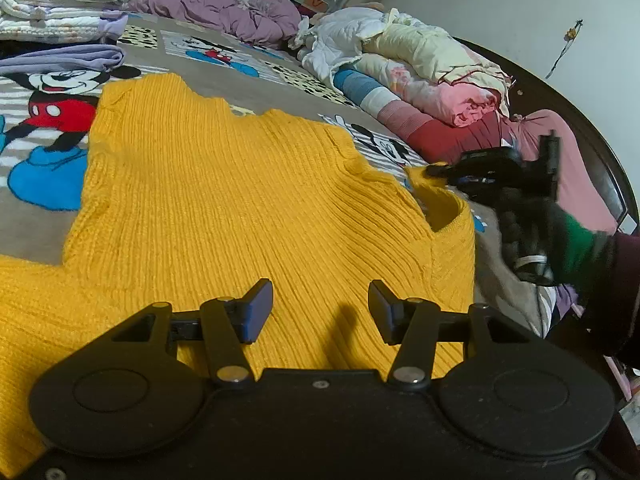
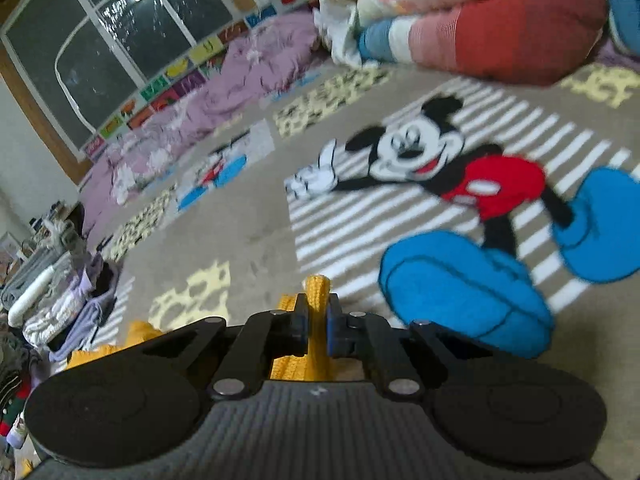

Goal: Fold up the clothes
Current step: 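Pull the held sleeve across the sweater body with the right gripper and release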

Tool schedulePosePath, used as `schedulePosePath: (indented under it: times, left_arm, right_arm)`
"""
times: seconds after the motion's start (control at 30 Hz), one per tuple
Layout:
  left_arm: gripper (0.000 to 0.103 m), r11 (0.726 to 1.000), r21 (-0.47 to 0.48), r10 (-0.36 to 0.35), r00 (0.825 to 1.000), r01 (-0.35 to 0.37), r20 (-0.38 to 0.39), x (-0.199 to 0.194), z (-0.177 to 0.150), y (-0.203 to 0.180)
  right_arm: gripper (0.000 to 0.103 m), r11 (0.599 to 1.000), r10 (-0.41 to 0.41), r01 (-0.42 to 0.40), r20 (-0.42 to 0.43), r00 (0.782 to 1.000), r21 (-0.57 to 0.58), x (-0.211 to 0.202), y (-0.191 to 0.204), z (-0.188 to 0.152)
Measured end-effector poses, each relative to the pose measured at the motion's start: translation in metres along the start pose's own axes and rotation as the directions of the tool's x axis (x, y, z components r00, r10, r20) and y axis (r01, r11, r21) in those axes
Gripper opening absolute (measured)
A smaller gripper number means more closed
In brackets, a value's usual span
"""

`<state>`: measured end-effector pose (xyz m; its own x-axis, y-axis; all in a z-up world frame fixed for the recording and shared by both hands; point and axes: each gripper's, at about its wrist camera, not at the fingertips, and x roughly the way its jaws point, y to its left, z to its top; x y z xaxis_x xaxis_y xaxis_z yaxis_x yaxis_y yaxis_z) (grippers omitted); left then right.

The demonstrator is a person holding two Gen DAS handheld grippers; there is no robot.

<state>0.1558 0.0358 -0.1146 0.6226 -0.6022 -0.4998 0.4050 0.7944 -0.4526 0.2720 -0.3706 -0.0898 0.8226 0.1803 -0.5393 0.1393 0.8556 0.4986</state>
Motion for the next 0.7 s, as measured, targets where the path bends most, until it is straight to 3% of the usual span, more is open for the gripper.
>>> schedulePosePath:
  times: [0.4,0.7]
  left_arm:
    - [0.053,1.000,0.013,0.016,1.000,-0.016,0.003,-0.001,-0.003,-0.005]
    - [0.053,0.999,0.029,0.030,1.000,-0.030,0.000,-0.001,-0.005,-0.009]
  right_arm:
    - [0.010,1.000,0.008,-0.009,0.148,0.989,0.000,-0.099,-0.009,0.008]
    - [0.009,0.996,-0.037,0.020,0.199,0.979,0.086,-0.134,-0.042,-0.008]
